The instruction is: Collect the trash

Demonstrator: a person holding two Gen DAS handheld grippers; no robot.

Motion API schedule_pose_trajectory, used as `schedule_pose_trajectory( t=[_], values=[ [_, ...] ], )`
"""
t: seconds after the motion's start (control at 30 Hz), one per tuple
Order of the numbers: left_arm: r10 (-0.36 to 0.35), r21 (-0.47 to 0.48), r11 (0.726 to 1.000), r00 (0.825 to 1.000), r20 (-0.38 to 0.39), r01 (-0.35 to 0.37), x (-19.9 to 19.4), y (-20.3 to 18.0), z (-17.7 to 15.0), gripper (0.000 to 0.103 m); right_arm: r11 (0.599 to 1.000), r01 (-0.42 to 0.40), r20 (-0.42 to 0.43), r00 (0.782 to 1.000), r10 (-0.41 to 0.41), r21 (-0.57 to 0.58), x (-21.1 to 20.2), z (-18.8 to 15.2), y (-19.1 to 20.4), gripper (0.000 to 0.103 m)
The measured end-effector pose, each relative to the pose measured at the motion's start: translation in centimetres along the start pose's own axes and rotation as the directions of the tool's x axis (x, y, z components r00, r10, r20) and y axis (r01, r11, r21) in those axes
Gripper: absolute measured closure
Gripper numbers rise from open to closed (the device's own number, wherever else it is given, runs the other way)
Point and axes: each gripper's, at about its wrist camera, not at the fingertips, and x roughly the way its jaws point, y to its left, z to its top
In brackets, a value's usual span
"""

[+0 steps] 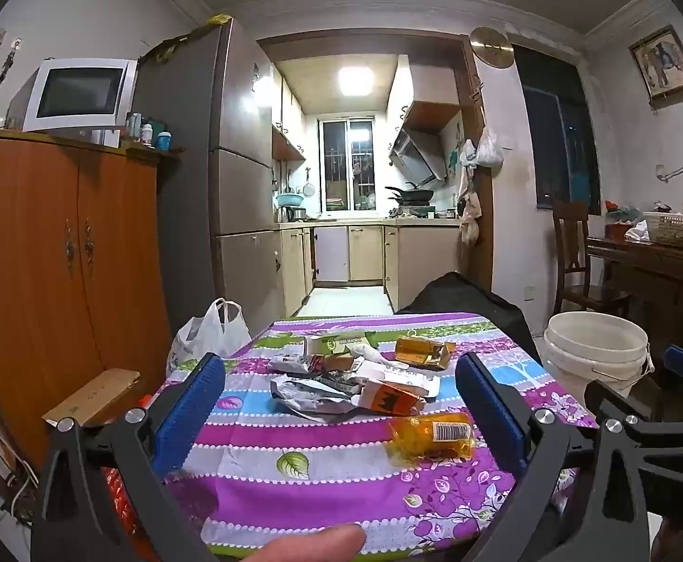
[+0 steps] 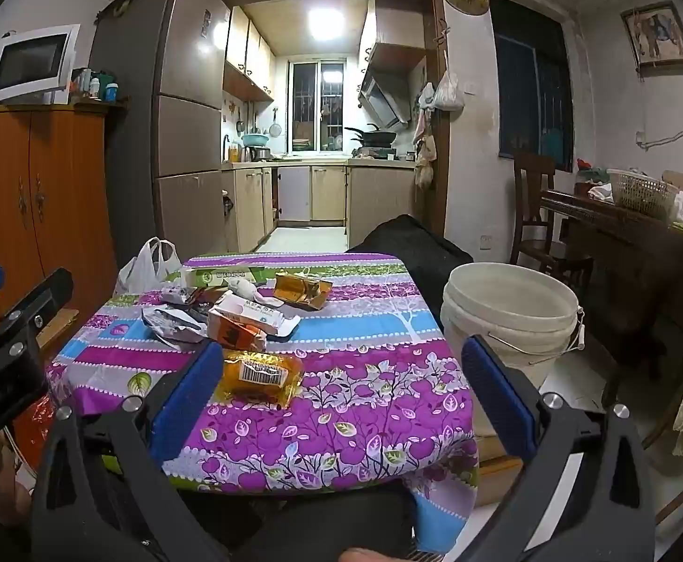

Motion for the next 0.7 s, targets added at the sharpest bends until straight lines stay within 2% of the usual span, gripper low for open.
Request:
schedule_pose_trajectory(
  t=[0.7],
  values=[
    [-0.003,0.009,1.000,1.000,-0.016,0.003,0.45,-0.07,-0.18,0.005,1.000,-0.005,-0.021,1.000,0.005,0.011,0.54,-0.47,0.10,0.005]
  ],
)
